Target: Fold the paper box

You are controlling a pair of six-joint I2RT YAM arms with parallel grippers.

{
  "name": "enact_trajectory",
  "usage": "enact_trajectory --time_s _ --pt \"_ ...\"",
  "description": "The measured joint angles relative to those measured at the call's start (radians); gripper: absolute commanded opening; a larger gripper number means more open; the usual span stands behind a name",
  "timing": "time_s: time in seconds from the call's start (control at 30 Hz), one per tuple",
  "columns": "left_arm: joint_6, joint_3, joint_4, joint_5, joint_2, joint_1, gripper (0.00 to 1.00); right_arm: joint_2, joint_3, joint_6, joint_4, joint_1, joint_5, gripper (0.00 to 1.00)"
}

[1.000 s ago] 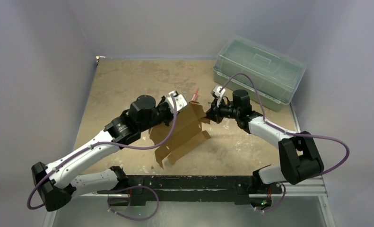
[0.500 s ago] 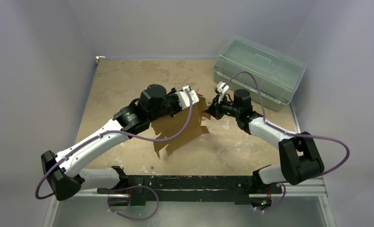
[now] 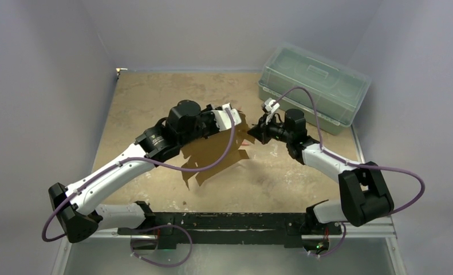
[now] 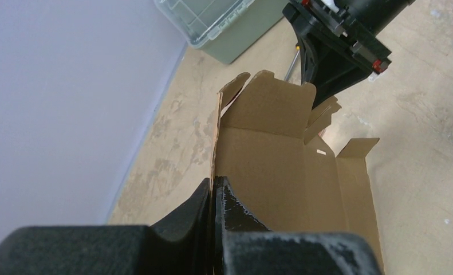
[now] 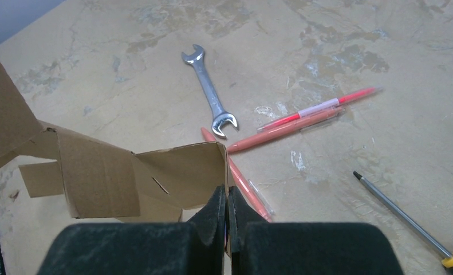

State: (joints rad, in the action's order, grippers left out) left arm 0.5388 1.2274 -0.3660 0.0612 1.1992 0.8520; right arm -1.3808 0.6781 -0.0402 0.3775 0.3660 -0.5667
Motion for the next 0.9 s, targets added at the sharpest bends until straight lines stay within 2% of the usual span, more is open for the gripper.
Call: enact_trajectory --time_s 0.2,0.4,0.6,0.9 --pt "0.023 -0.052 0.012 0.051 -0.003 0.0 0.0 0.029 -0.021 0.057 -0.04 -0.001 -0.009 0.0" --pt "0.048 -0.059 0.032 0.072 -0.003 0.0 0.0 0.023 -0.021 0.082 -0.085 -0.001 -0.082 0.0" --pt "0.048 -0.059 0.037 0.048 -0.003 0.0 0.0 0.019 -0.021 0.085 -0.085 -0.001 -0.128 0.0" --pt "-0.006 -0.087 0.069 -0.022 -0.003 0.0 0.0 0.019 -0.047 0.085 -0.04 -0.001 -0.079 0.0"
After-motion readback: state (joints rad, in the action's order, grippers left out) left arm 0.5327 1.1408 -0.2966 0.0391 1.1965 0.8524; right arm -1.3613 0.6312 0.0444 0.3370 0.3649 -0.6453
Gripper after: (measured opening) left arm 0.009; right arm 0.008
